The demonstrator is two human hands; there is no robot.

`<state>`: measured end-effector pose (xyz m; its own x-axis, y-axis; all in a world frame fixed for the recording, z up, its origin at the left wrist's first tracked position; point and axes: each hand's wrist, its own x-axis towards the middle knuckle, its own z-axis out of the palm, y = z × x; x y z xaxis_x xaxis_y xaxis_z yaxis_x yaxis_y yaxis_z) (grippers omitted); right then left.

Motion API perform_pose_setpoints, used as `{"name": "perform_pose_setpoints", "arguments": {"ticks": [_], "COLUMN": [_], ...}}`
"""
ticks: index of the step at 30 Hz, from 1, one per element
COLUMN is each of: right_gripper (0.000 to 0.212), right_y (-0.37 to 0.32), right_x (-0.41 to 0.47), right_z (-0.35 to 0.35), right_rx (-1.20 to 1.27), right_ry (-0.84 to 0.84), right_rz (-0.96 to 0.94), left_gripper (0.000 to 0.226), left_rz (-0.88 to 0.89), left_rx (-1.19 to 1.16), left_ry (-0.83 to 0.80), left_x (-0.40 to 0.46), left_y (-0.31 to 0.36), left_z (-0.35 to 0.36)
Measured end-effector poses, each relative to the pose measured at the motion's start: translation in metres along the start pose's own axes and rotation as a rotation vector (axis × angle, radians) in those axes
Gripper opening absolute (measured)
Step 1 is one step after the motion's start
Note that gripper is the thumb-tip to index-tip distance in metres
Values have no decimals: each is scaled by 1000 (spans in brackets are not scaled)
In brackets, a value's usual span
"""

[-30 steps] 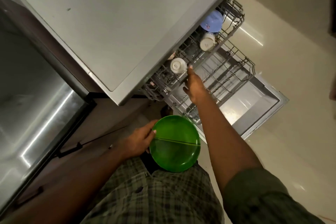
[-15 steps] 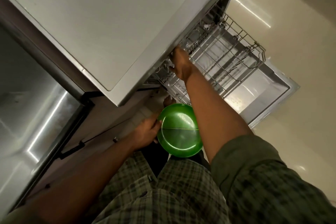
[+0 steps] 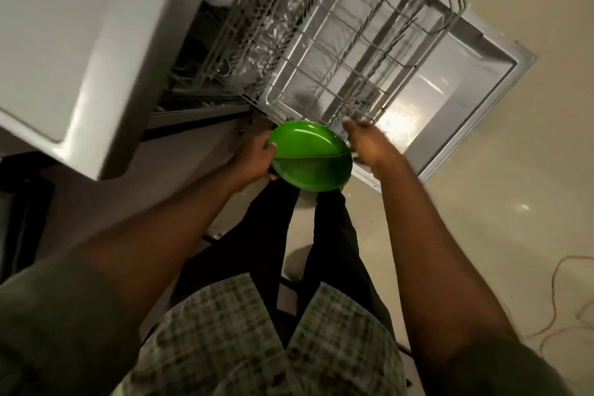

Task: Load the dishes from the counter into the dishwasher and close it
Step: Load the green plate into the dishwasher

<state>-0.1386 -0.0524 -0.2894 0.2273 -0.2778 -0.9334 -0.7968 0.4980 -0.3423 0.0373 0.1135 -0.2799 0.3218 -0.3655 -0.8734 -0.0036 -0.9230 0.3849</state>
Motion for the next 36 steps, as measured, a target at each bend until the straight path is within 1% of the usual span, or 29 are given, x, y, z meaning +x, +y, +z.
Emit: {"name": "perform_pose_setpoints", "arguments": {"ticks": [2,3,4,6,7,8,9,15,17,20,24,25,28,30,31,33,34,36], "right_gripper": [44,36,34,47,49,45,39,27,24,25,18,19,36,39,41,55,62,68], "right_y": [31,44,50,66,76,84,90,110,110,105,98,96,87,83,81,79,79,80], "right_x": [8,15,17,26,38,49,56,106,117,127,136,140,150,156,158,157,157,152], "right_z": [13,20,27,38,44,50,55,62,60,58,61,62,64,66,67,69,71,72], "right_rx": [162,274,374,549,618,664,691,779,818,838,847,861,909,961,983,978,966,947], "right_ry": [-27,-5,31,119,154,175,182,261,285,333,371,388,433,428,415,397,400,399], "right_rz": [105,143,158,157,156,152,149,148,144,133,147,147,155,178,199,231,232,221], "left_gripper": [38,38,38,37,36,37,37,29,29,21,25,24,25,30,34,50,58,66], "left_rz": [-33,-51,-67,-97,-113,-127,-139,-130,-144,-190,-205,-214,-223,-230,-232,-248,-256,-270], "left_rx": [-3,-6,-11,-37,-53,-65,-69,-191,-229,-293,-318,-321,-326,-347,-362,-370,-357,-306], "left_ry": [-20,-22,-12,15,27,38,48,91,130,148,152,165,199,211,220,248,260,278], "left_x": [25,39,46,62,76,89,98,153,168,184,198,201,211,217,219,219,217,209], "left_y": [-2,-2,-2,-5,-8,-11,-14,-18,-16,-11,4,8,16,20,22,25,26,25], "left_z": [8,13,13,18,24,29,34,55,57,55,54,54,57,62,66,71,73,76]}}
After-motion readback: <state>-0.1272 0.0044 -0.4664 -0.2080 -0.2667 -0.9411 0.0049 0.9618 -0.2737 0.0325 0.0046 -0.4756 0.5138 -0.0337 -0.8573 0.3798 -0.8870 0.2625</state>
